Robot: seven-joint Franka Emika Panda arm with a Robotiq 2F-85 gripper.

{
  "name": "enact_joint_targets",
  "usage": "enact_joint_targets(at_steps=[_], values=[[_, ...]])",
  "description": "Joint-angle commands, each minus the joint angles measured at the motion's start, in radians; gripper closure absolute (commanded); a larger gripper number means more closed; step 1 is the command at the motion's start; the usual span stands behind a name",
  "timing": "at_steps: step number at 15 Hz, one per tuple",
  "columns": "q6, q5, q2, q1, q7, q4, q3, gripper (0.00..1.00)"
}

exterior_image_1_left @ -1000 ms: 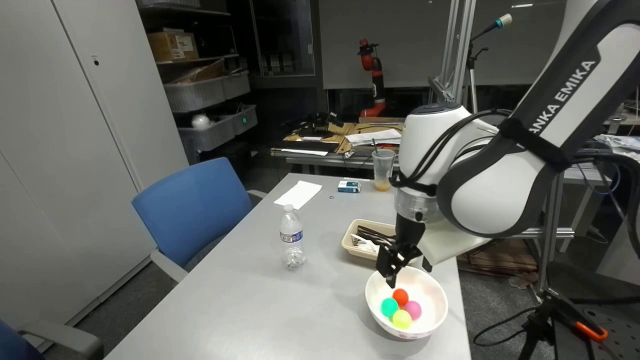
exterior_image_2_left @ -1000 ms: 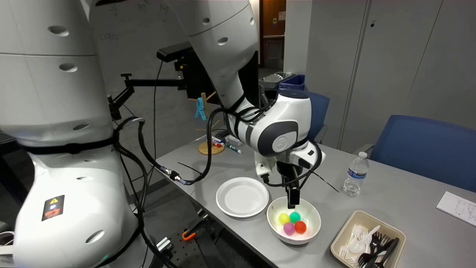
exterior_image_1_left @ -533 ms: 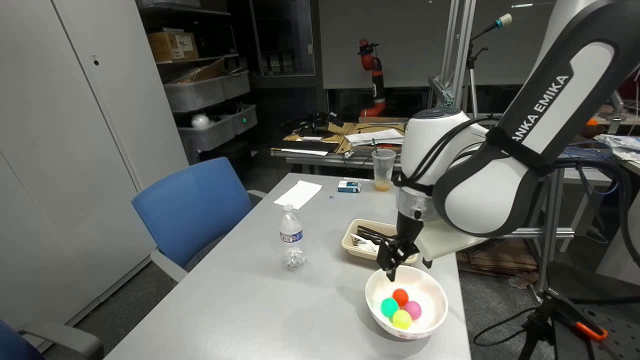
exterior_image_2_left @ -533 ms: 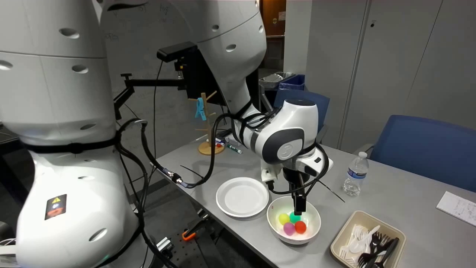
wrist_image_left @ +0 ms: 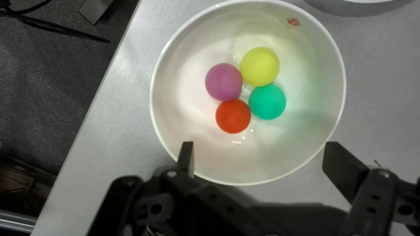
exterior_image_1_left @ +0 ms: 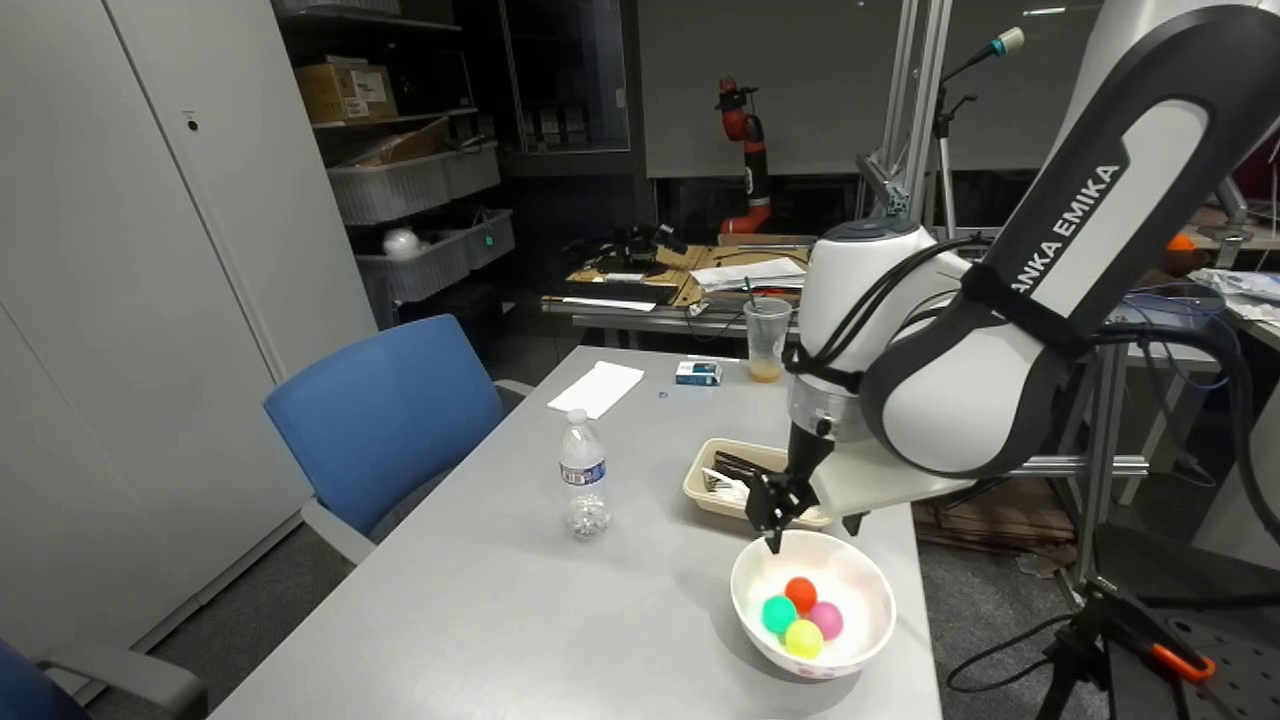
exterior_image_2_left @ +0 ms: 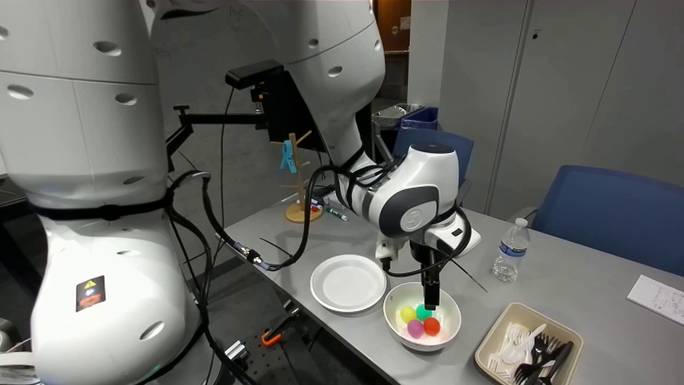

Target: Take the red and green balls out of the white bowl

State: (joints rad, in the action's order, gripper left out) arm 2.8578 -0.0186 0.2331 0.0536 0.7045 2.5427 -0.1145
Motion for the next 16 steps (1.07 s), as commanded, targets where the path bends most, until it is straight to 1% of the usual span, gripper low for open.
enact_joint_targets(at_steps=[1,5,11,16], values=[[-0.002,0.013,0.002,0.018,-0.008,-0.003,-0.016,0.0],[-0.002,0.013,0.005,0.019,-0.005,-0.005,-0.018,0.0],[0.047,0.01,0.109,0.033,0.018,-0.035,-0.033,0.0],[0.13,0.072,0.199,0.026,-0.013,-0.046,-0.017,0.0]])
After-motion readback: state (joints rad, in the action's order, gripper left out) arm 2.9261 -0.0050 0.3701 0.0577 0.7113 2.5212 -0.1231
